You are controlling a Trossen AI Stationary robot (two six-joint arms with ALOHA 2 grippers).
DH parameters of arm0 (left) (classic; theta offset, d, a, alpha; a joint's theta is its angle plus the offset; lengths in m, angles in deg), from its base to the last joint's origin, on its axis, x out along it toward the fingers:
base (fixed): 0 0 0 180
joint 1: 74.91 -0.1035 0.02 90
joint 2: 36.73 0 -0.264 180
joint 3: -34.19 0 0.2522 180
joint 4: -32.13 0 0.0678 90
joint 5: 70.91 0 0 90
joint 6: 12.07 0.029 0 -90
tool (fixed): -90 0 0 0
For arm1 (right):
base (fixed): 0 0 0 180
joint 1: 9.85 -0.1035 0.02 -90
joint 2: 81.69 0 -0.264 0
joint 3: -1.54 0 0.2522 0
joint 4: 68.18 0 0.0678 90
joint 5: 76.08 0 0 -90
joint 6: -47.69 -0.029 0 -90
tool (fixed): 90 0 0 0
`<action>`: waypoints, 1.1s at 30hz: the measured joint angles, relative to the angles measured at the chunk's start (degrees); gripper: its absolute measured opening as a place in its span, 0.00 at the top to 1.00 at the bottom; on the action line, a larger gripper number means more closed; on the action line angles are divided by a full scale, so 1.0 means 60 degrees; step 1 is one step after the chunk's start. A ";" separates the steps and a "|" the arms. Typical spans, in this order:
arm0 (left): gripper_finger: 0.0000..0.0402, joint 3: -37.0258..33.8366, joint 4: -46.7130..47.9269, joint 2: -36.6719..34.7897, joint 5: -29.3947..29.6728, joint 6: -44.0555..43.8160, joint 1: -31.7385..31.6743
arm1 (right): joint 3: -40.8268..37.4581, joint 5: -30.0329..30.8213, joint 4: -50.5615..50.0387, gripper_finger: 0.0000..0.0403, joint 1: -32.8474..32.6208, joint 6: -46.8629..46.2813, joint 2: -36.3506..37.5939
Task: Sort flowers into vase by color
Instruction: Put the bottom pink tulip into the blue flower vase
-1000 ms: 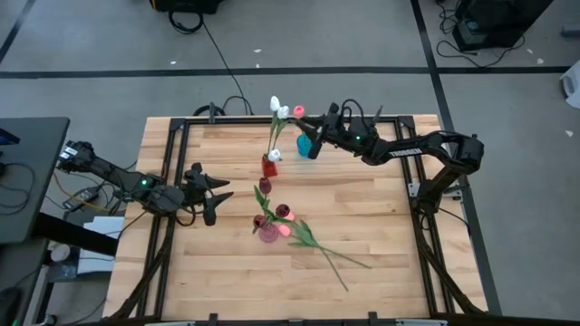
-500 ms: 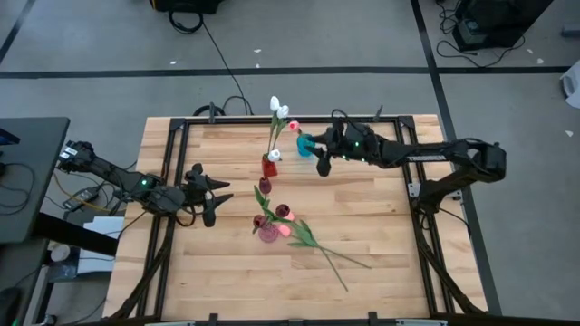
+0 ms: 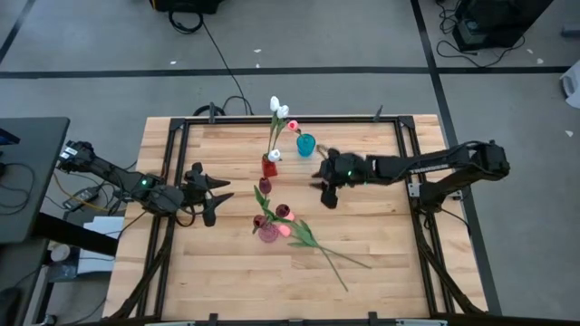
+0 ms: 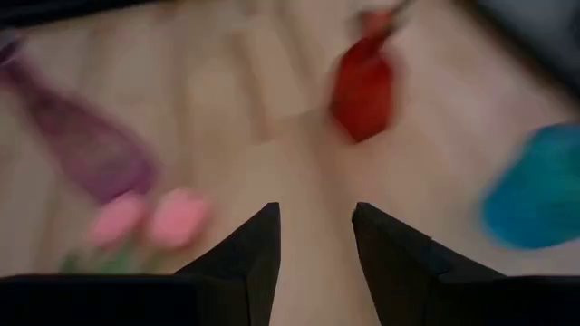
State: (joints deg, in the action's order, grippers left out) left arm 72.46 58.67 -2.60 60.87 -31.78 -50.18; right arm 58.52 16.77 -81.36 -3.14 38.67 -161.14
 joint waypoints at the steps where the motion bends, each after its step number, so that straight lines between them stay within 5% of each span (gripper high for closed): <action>1: 0.55 0.0000 0.0004 0.0000 0.0000 0.0000 0.0000 | 0.0000 -0.0029 -0.0031 0.62 -0.0176 -0.0154 -0.0130; 10: 0.55 0.0000 -0.0031 0.0000 0.0047 -0.0086 0.0000 | 0.0000 0.0204 -0.0098 0.62 -0.1604 -0.1557 -0.1002; 17: 0.55 0.0000 -0.0294 0.0027 0.0122 -0.0226 -0.0015 | 0.0293 0.1482 -0.0300 0.62 -0.2689 -0.2506 -0.1693; 33: 0.55 0.0000 -0.0521 0.0066 0.0131 -0.0273 -0.0015 | 0.3699 0.1380 -0.3678 0.61 -0.4148 -0.3009 -0.4392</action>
State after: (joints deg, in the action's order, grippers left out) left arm 72.46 55.54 -2.21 61.66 -33.42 -50.26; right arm 80.72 25.05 -103.43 -28.02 20.62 -187.49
